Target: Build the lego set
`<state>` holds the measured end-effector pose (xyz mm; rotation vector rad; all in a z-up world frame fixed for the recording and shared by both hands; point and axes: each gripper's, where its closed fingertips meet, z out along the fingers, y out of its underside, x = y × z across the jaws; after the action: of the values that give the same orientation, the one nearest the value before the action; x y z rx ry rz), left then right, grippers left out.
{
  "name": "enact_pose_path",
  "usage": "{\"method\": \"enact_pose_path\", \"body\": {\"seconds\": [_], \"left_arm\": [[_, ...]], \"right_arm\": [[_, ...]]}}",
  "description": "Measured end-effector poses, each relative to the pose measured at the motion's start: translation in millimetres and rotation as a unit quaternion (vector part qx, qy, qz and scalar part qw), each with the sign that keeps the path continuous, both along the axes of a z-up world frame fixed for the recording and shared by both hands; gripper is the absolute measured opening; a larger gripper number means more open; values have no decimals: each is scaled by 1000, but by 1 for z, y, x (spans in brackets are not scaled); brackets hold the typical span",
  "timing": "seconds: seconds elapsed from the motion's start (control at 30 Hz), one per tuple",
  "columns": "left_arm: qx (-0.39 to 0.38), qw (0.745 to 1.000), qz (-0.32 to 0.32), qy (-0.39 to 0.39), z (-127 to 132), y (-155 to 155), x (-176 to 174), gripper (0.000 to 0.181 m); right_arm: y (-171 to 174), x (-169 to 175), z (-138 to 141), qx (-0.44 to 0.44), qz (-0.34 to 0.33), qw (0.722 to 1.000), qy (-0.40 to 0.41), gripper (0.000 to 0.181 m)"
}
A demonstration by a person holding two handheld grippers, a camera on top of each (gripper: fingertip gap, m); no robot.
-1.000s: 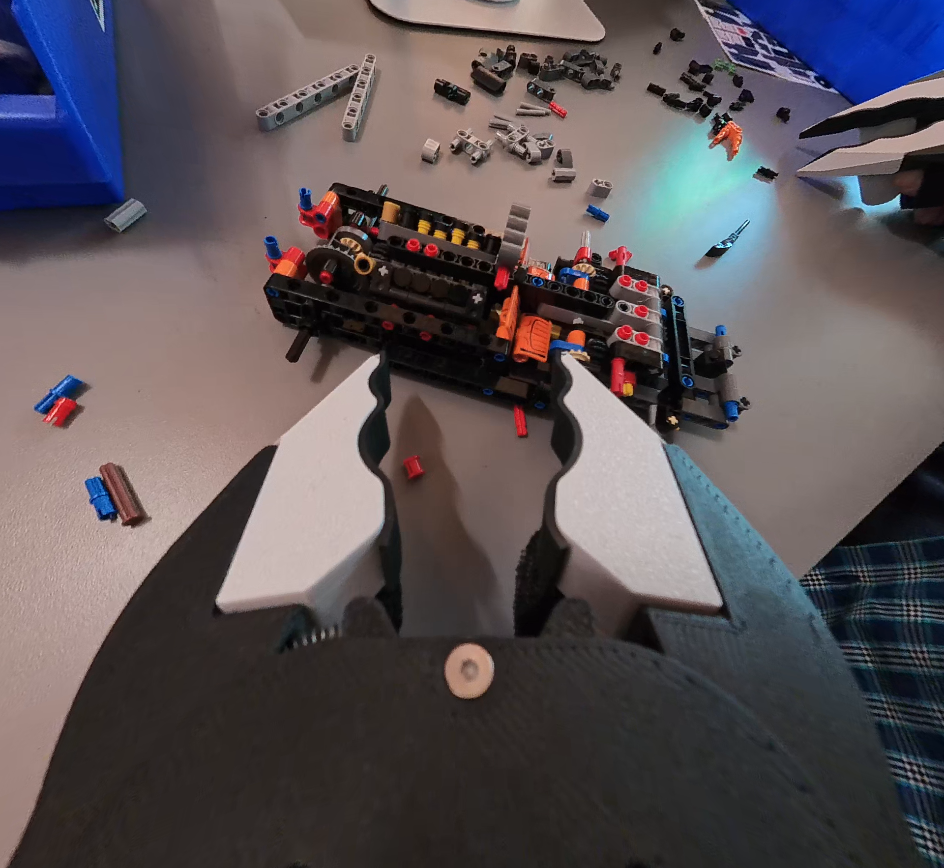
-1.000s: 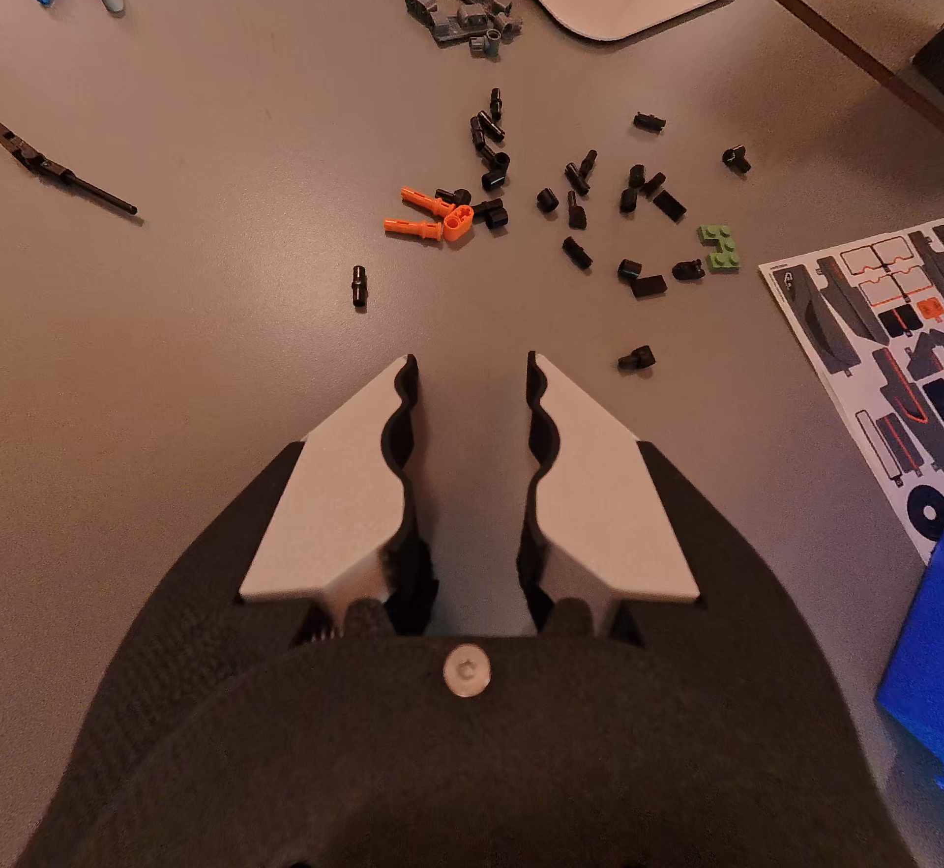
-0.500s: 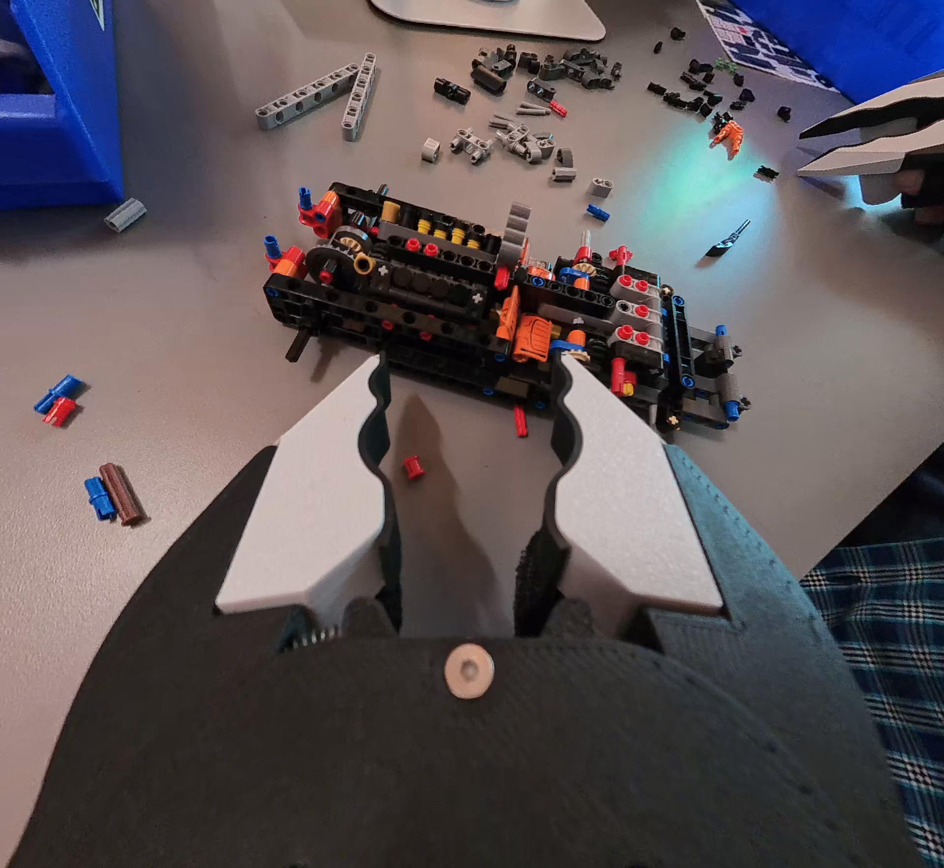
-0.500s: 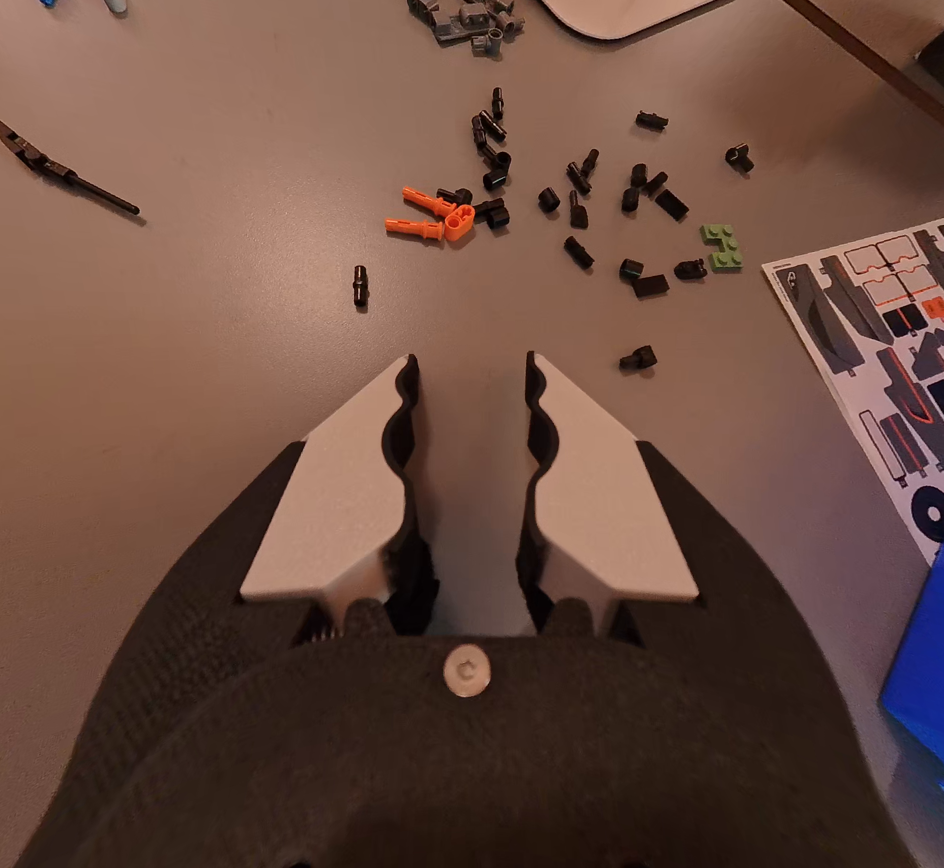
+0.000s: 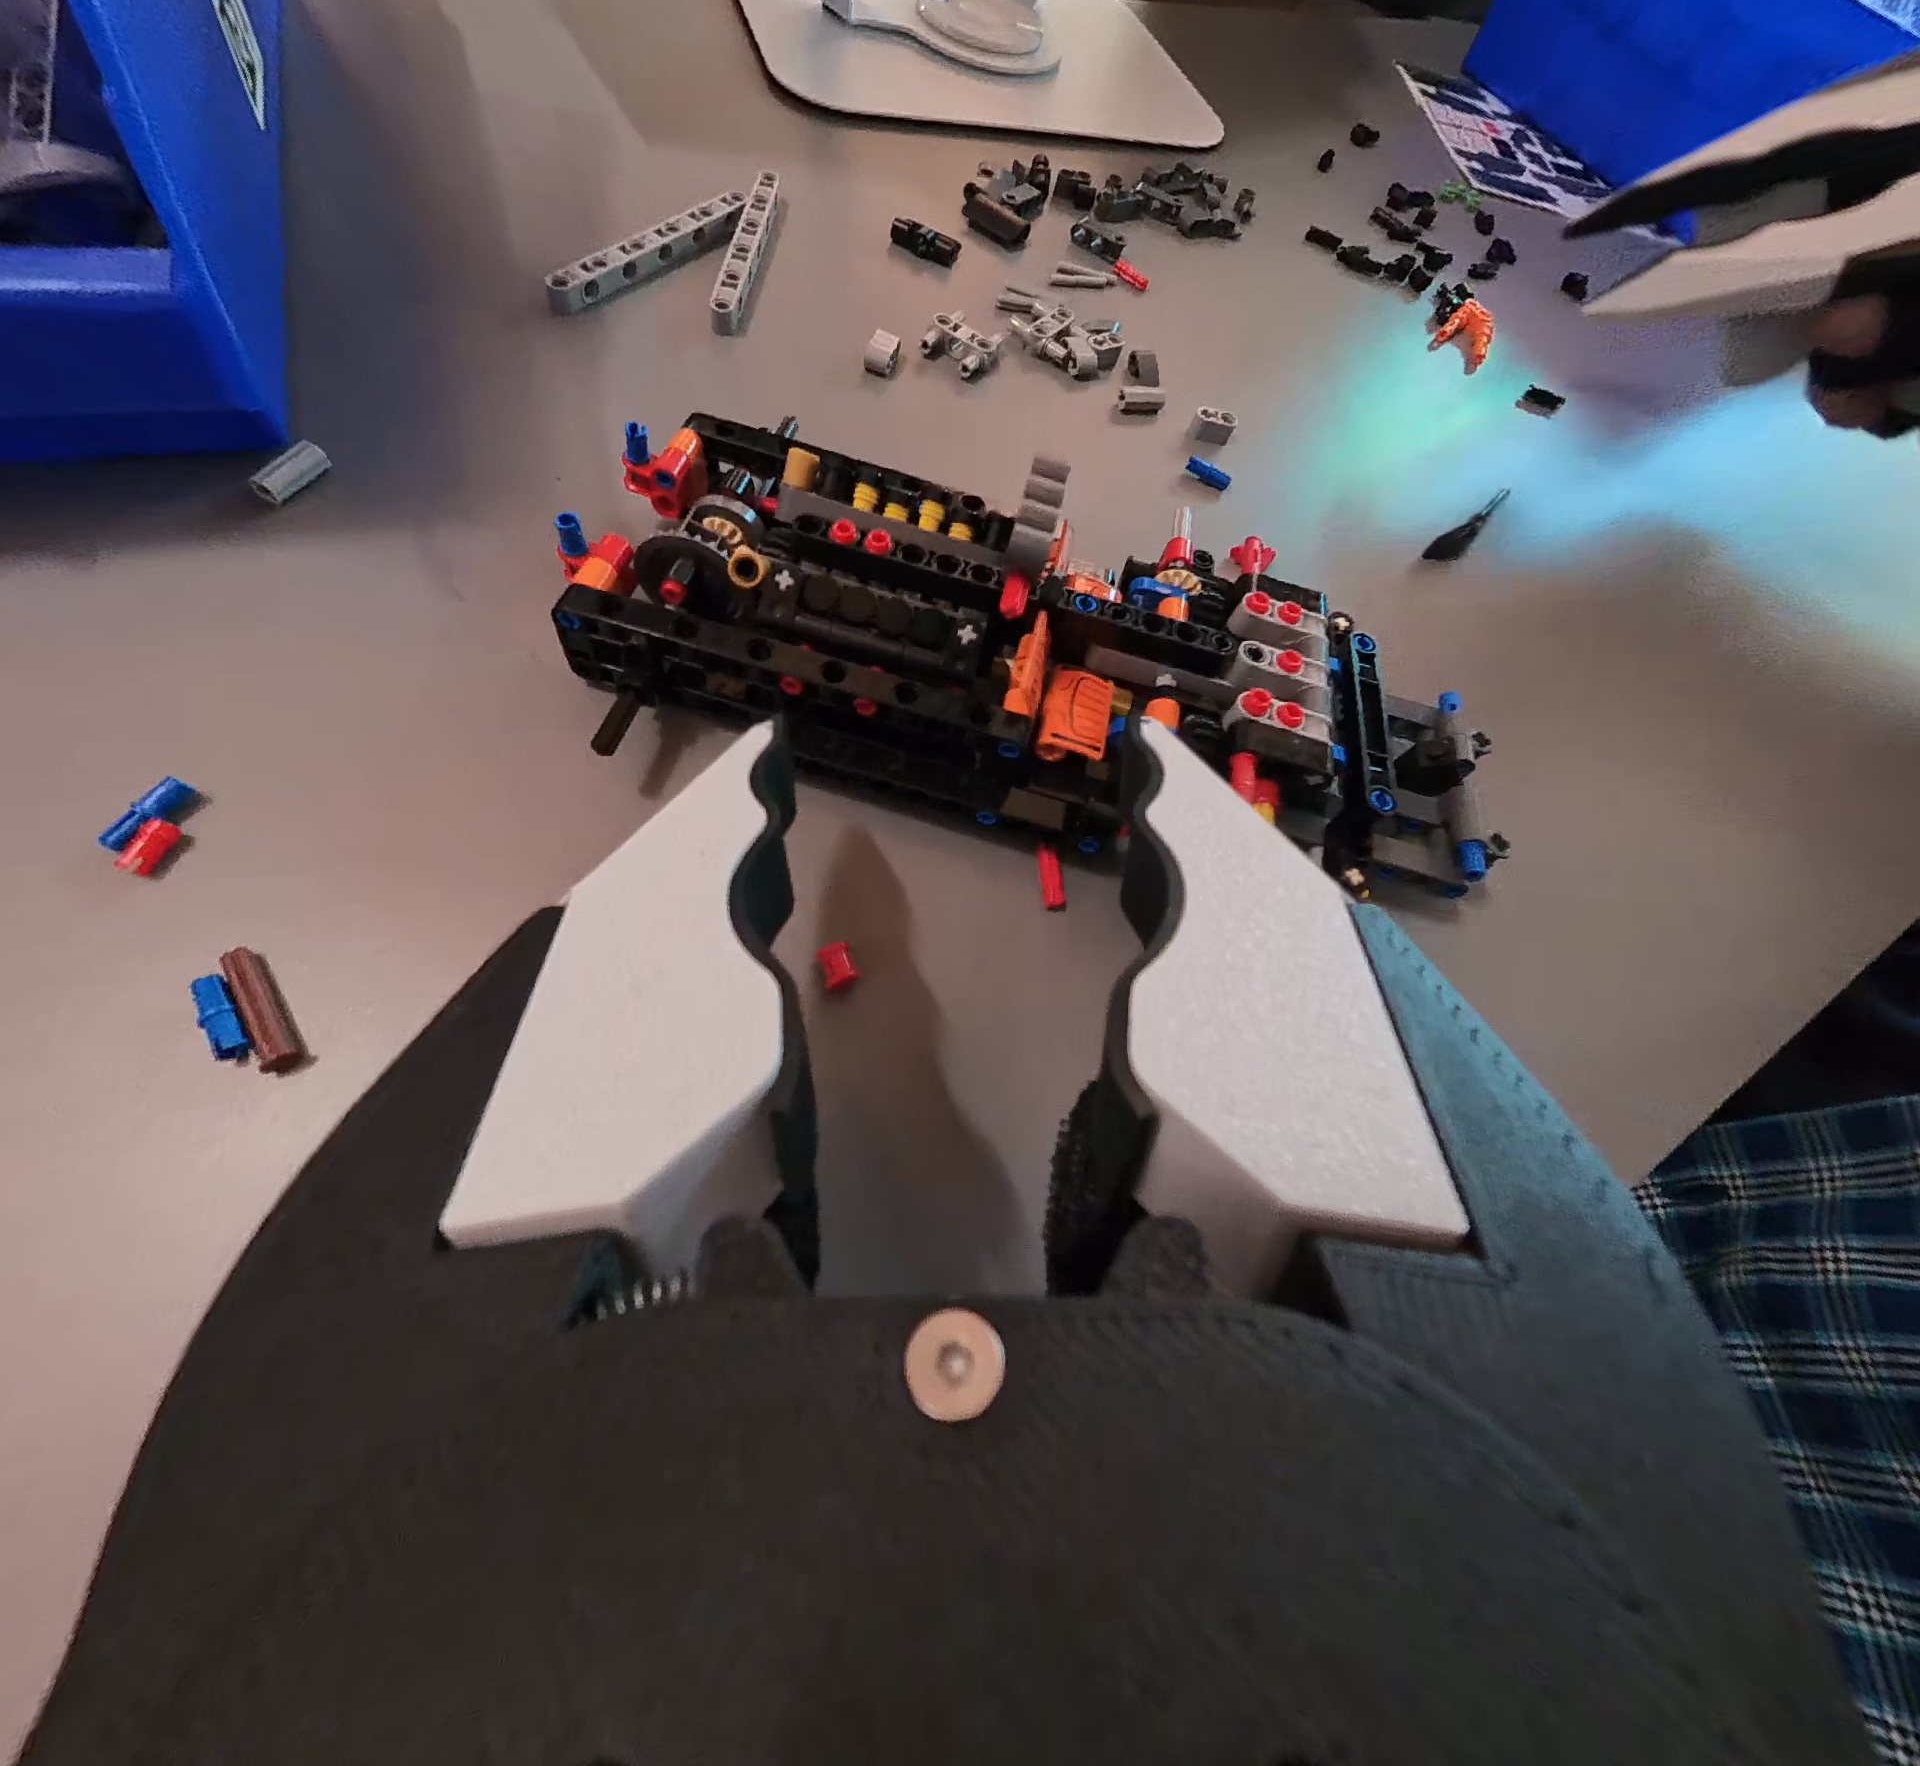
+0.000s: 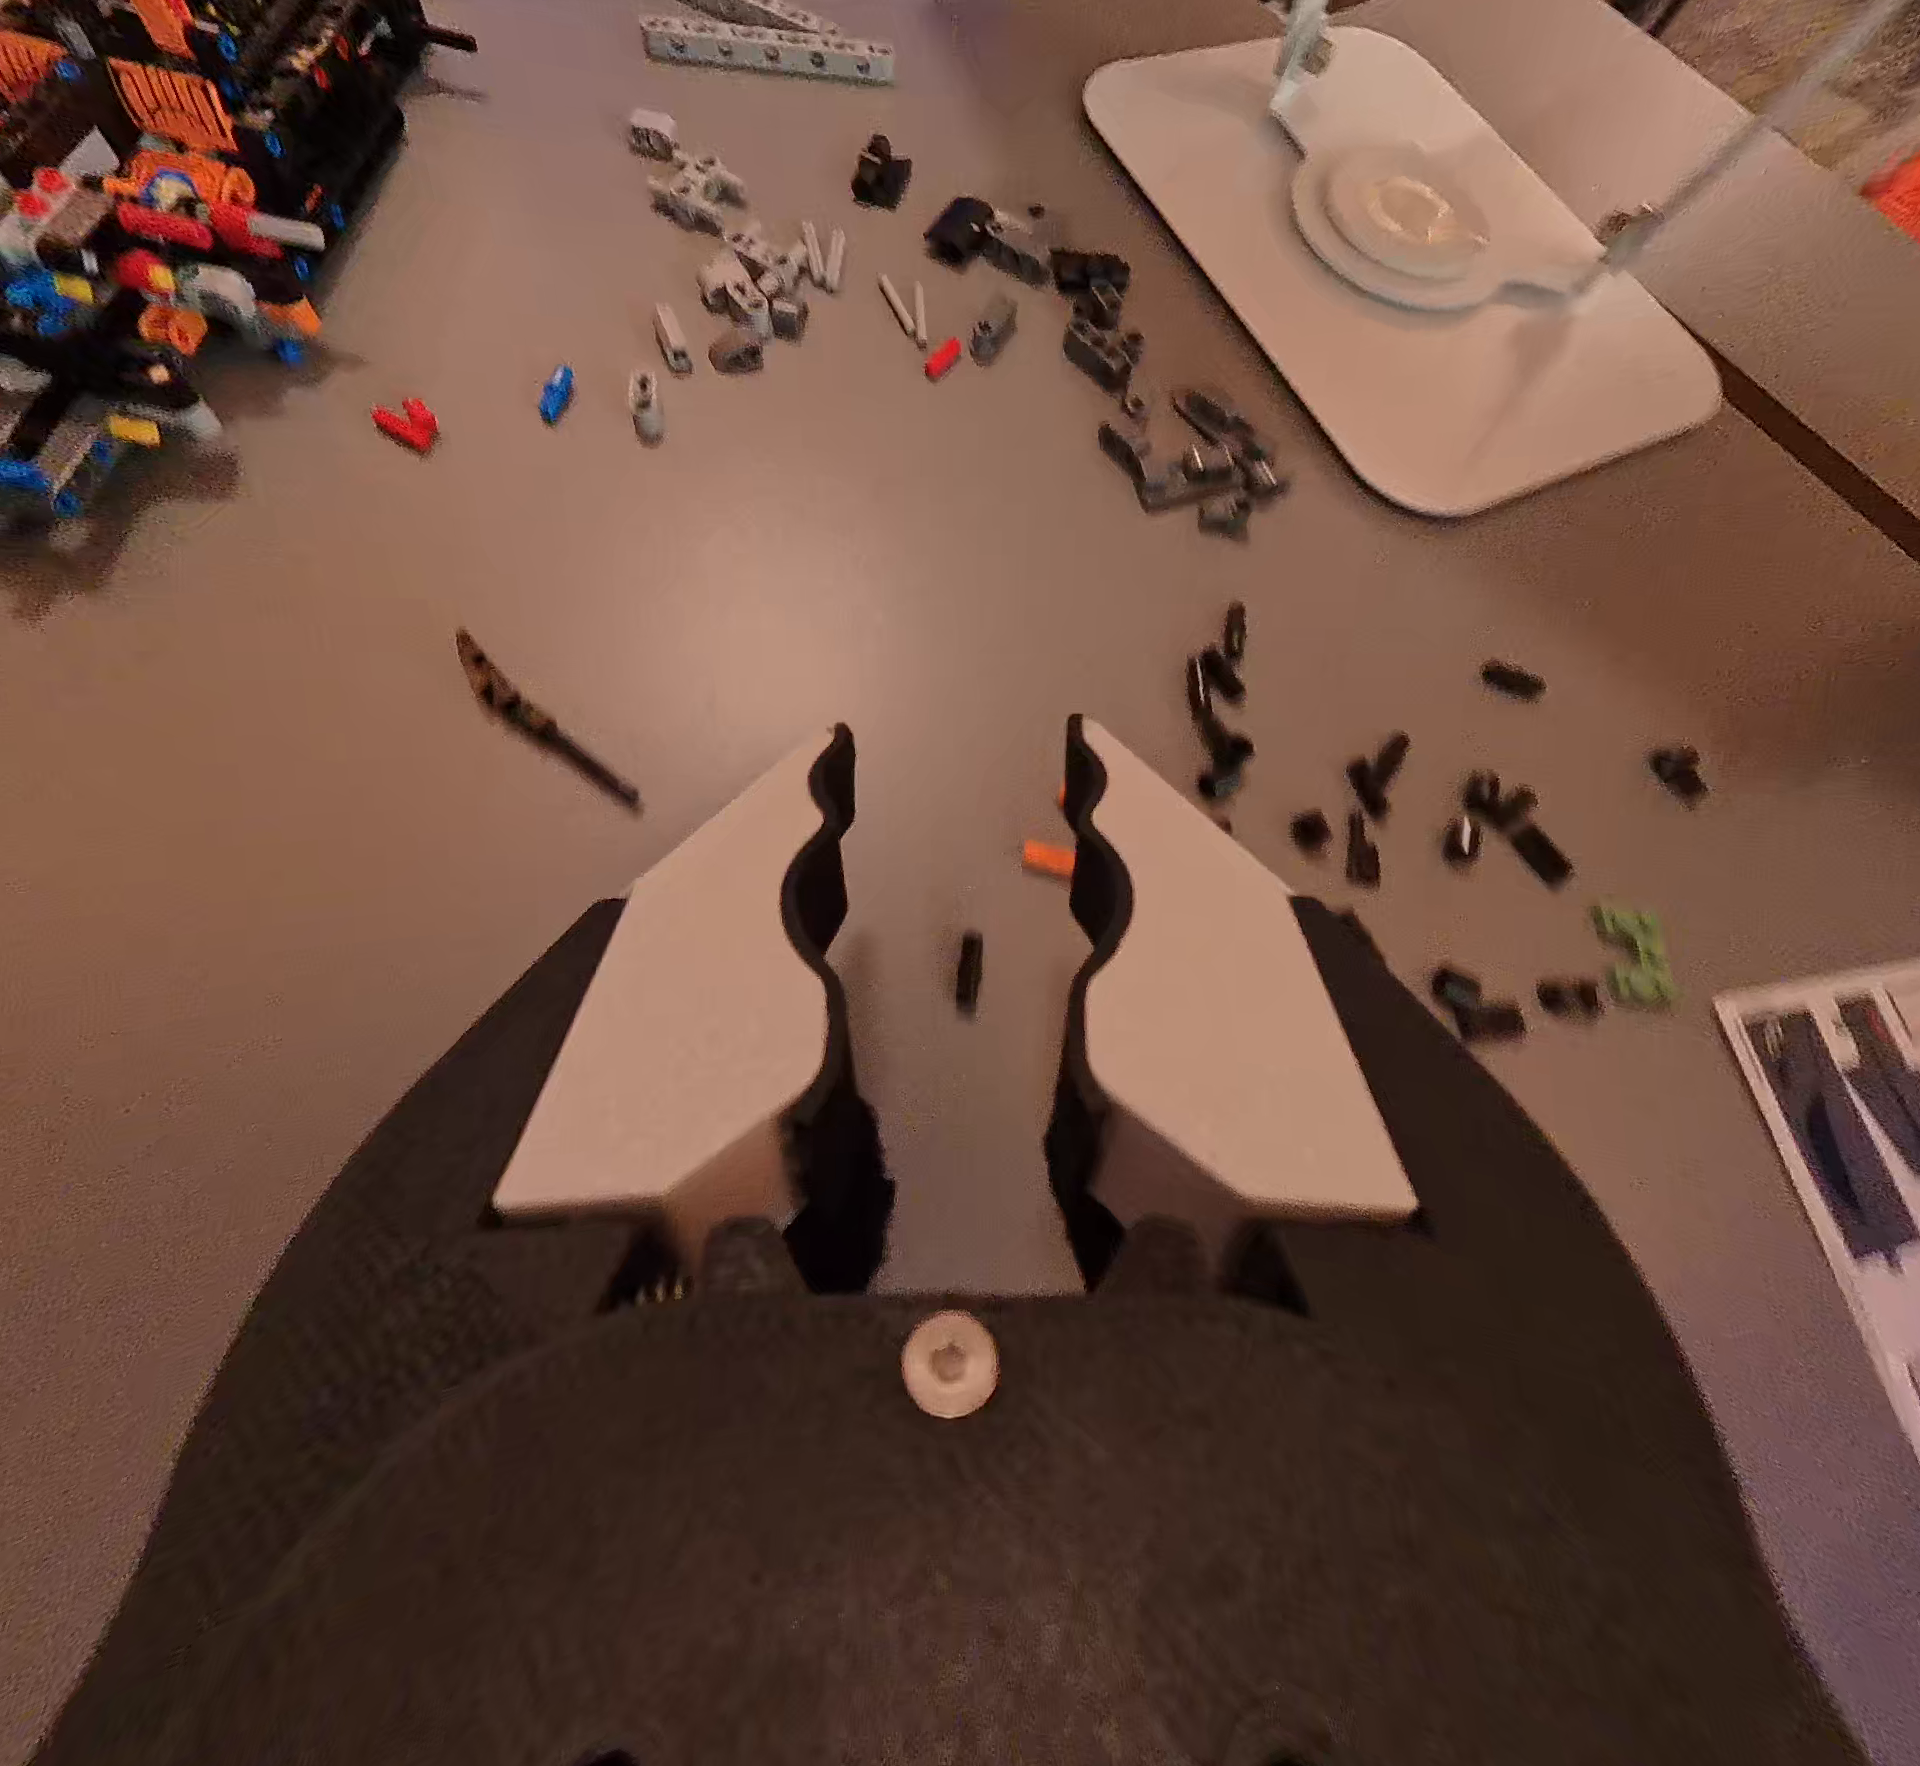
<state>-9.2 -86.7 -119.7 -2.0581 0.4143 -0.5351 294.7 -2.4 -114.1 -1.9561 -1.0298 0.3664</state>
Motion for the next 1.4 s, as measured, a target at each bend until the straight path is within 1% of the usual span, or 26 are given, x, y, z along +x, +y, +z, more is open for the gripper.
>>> {"method": "enact_pose_path", "body": {"seconds": [0.07, 0.13, 0.23, 0.37, 0.47, 0.6, 0.7, 0.8, 0.9, 0.97, 1.07, 1.13, 1.17, 1.2, 1.27, 1.4], "left_arm": [[-2, 1000, -2, -4, 0, 0, 0, 63], [-2, 1000, 0, -6, 0, -1, -1, 63], [-2, 1000, 2, -15, 1, -2, -3, 63], [-11, 1000, -1, -29, 0, -2, -3, 63], [-16, 999, -3, -40, 0, -1, -4, 64], [-20, 998, -3, -53, 1, 1, -4, 65], [-23, 998, -6, -53, 0, 2, -3, 65], [-25, 998, -7, -55, -1, 2, -2, 66], [-26, 998, -8, -59, 0, 2, -2, 65], [-26, 998, -8, -60, 0, 2, -2, 66], [-24, 998, -6, -58, 0, 2, -3, 66], [-24, 998, -6, -58, 0, 2, -3, 66], [-24, 998, -6, -59, 0, 2, -3, 66], [-24, 998, -6, -59, 0, 2, -3, 66], [-25, 998, -6, -59, 0, 2, -3, 67], [-27, 998, -8, -59, 0, 2, -2, 67]], "right_arm": [[13, -21, 4, -15, 23, 1000, 4, 33], [30, -39, 5, -18, 44, 999, -10, 34], [61, -56, 3, -11, 63, 997, -35, 31], [104, -53, -7, -34, 51, 997, -56, 35], [119, -47, -23, -53, 59, 993, -90, 36], [115, -48, -42, -71, 91, 986, -120, 33], [100, -54, -46, -94, 126, 981, -112, 29], [99, -49, -38, -81, 132, 981, -117, 30], [107, -49, -26, -95, 123, 985, -70, 32], [112, -49, -26, -105, 121, 985, -63, 34], [116, -50, -35, -120, 121, 982, -76, 38], [111, -49, -45, -136, 128, 978, -95, 38], [106, -50, -46, -143, 135, 976, -93, 39], [96, -53, -45, -159, 152, 972, -87, 34], [84, -54, -42, -166, 172, 968, -83, 35], [76, -43, -34, -166, 173, 967, -82, 41]]}}
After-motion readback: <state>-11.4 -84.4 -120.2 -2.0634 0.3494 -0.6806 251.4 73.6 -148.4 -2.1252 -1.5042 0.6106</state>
